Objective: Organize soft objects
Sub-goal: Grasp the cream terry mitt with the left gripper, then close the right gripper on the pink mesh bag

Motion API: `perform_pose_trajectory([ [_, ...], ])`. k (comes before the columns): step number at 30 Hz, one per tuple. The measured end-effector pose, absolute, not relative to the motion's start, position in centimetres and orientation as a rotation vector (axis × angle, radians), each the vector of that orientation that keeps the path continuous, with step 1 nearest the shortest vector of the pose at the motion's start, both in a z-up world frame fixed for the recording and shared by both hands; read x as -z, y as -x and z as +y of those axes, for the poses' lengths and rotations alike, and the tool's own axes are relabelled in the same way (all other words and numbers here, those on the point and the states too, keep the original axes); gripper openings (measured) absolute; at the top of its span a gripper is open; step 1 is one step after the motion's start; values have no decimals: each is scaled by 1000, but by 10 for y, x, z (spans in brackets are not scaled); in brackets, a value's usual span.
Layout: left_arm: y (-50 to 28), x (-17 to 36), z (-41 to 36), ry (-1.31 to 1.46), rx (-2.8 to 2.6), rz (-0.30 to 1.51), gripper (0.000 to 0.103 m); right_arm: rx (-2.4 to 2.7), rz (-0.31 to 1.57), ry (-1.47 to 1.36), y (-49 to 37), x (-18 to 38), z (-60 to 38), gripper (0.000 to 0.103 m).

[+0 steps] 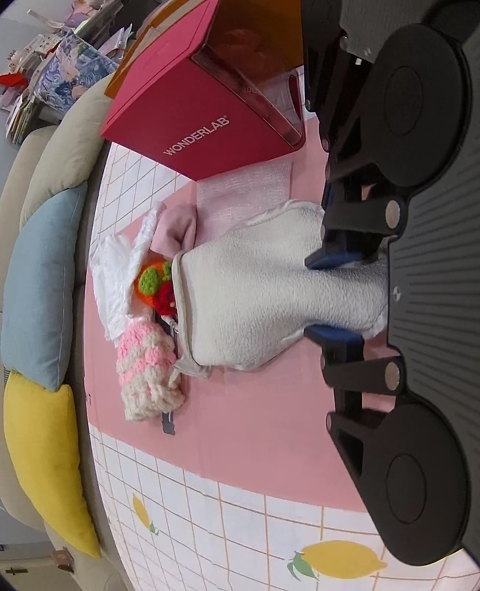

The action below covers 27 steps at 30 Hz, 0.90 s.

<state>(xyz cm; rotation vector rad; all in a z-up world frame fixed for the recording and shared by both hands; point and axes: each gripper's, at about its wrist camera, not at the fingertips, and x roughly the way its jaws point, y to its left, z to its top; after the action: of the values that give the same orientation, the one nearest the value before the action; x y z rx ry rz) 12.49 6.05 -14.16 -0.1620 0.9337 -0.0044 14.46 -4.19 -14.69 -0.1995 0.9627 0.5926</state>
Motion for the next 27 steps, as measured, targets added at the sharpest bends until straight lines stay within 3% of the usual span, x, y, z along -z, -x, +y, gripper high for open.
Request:
perform_pose_trajectory([
  [1,-124,141,62,175,12,932,23,-594,969,189,-145,146,-44,29],
  [4,-118,136,66,187,15,912,18,-598,979,182,-144,145,-47,29],
  [10,-103,117,85,221,-33,872,17,-577,920,194,-136,133,-53,31],
  [14,-100,115,98,207,-124,869,16,-535,871,247,-137,131,-47,38],
  [27,-105,124,123,204,-216,851,16,-510,789,309,-176,150,1,80],
])
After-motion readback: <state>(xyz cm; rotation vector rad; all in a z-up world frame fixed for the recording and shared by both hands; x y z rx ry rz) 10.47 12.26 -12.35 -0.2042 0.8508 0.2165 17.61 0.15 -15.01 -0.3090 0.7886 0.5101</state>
